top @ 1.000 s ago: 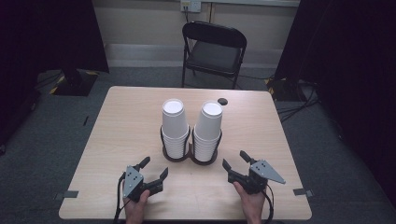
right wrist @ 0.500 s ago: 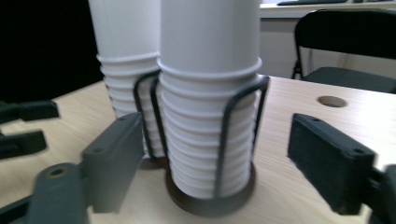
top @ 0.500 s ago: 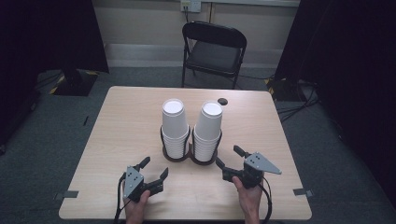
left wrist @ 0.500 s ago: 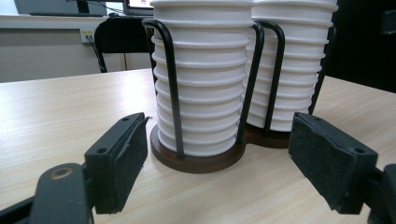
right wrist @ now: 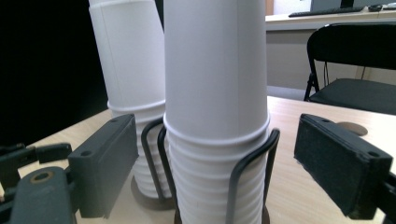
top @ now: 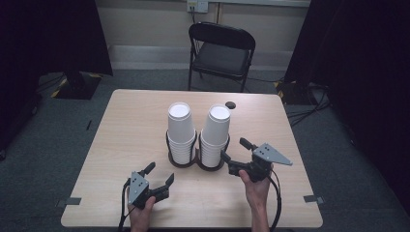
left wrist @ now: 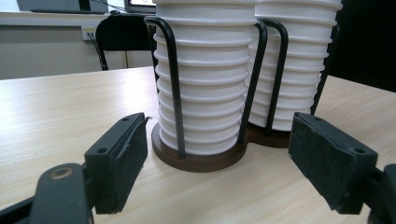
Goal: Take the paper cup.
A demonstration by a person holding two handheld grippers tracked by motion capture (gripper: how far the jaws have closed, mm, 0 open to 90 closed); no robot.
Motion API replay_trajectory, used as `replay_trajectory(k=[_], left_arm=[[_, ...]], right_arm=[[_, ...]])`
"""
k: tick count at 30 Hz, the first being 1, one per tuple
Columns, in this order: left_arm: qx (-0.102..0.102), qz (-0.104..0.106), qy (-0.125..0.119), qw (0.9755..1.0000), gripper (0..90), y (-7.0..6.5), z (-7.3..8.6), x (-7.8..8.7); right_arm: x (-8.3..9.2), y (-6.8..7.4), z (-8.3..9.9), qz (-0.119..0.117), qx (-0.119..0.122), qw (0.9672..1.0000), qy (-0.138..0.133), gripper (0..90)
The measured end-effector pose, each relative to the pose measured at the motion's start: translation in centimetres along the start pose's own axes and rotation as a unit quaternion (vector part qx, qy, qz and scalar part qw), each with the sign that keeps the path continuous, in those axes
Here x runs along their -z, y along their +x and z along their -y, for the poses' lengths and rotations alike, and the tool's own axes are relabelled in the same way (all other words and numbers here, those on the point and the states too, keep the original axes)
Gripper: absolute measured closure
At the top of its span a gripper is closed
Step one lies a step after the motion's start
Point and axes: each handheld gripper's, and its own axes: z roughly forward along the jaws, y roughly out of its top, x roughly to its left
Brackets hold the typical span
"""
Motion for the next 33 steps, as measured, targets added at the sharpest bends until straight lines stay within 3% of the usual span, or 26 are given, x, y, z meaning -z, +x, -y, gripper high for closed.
replay_trajectory(k=[3, 9, 17, 21, 33], left_arm=[[-0.001, 0.001, -0.002, 1.0, 19.7, 0.0, 0.0, 0.0], [-0.004, 0.002, -0.003, 1.0, 19.7, 0.0, 0.0, 0.1], [-0.005, 0.003, -0.001, 1.0, 19.7, 0.1, 0.0, 0.1], [-0.004, 0.003, 0.0, 1.0, 19.7, 0.1, 0.0, 0.0], [-0.004, 0.008, -0.004, 0.9999, 19.8, 0.1, 0.0, 0.1]], right_arm=[[-0.5, -0.1, -1.0, -0.001, 0.011, 0.9999, 0.0, 13.1], [-1.3, -0.3, -2.5, -0.015, 0.011, 0.9998, -0.011, 12.9], [-3.8, -0.6, -4.3, -0.025, 0.017, 0.9995, 0.003, 12.9], [-4.5, -0.6, -4.6, -0.027, 0.018, 0.9995, 0.005, 12.9], [-7.5, -1.4, -4.2, -0.044, -0.008, 0.9985, 0.031, 12.8]])
